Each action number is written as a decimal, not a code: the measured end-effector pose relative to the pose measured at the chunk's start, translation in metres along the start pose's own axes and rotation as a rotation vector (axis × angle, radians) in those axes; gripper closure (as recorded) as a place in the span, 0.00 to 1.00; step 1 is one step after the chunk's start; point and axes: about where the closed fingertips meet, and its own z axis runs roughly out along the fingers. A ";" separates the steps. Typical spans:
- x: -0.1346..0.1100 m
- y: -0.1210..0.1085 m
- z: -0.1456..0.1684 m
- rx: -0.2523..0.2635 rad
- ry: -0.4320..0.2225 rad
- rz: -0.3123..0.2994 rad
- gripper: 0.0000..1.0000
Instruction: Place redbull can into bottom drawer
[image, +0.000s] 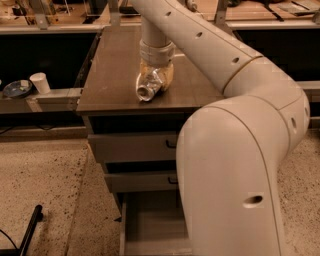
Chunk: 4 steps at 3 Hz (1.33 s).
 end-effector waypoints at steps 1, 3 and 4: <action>-0.003 0.018 -0.023 0.037 -0.020 0.145 0.93; -0.017 0.138 -0.066 -0.010 0.121 0.597 1.00; -0.059 0.214 -0.035 -0.128 0.094 0.843 1.00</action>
Offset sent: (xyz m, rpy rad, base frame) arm -0.1351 -0.1161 0.0533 -0.0566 -0.1098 -0.9728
